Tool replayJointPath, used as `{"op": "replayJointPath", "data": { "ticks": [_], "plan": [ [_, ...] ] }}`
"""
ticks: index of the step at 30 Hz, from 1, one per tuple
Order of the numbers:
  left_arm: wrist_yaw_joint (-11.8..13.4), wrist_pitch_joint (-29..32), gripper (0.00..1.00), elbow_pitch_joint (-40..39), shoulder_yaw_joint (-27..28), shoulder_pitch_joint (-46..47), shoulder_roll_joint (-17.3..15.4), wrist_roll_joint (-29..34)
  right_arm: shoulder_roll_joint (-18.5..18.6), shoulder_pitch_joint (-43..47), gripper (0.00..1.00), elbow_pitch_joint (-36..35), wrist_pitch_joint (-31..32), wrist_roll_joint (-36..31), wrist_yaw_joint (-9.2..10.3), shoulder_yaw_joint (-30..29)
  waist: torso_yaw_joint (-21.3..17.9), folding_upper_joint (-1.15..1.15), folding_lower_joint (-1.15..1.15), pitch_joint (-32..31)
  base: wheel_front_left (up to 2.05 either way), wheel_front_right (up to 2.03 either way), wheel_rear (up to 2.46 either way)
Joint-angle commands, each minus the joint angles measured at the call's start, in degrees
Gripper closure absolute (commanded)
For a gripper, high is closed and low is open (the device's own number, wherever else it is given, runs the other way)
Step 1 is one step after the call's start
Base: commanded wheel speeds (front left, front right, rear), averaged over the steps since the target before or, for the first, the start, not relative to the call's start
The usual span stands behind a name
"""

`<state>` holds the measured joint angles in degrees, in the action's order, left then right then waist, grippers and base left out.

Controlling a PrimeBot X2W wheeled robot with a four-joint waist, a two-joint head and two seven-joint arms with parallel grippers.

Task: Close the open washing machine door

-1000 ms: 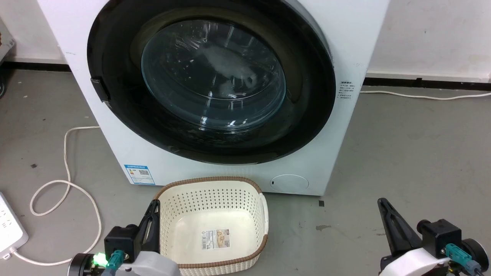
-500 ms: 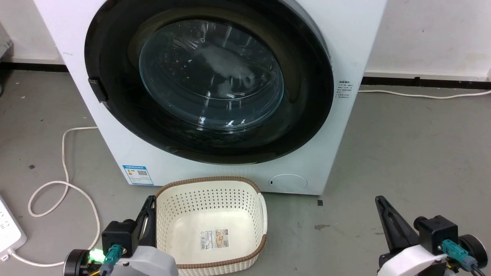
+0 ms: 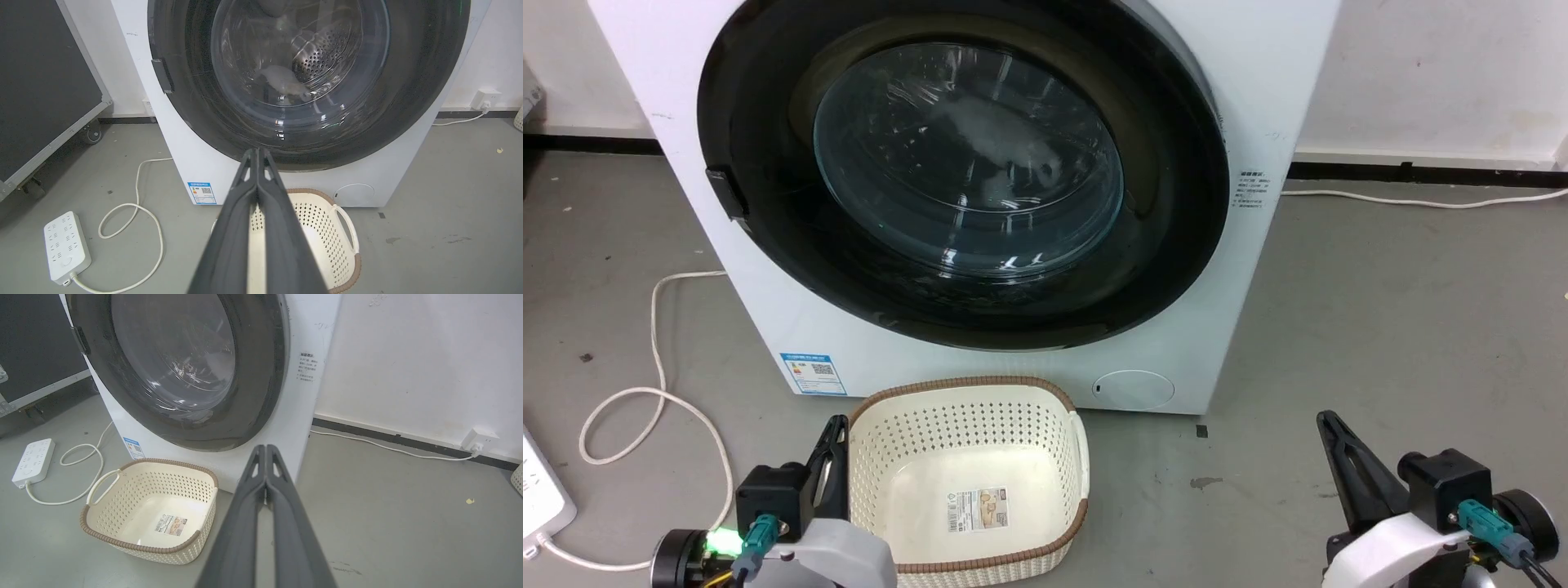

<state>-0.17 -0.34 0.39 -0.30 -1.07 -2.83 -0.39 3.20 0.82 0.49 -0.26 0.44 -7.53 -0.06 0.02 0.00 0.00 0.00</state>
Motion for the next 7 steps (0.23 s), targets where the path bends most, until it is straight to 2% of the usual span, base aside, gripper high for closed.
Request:
{"op": "replayJointPath", "data": {
  "ticks": [1,7],
  "plan": [
    [0.2,0.3,1.00,-0.4,0.3,1.1,0.0,0.4,-0.3,-0.8,1.00,-0.5,0.3,-0.4,0.04,0.1,0.0,0.00,0.00,0.0,0.00,0.00,0.00],
    [0.2,0.3,1.00,-0.4,0.3,1.1,0.0,0.4,-0.3,-0.8,1.00,-0.5,0.3,-0.4,0.04,0.1,0.0,0.00,0.00,0.0,0.00,0.00,0.00]
  ]
}}
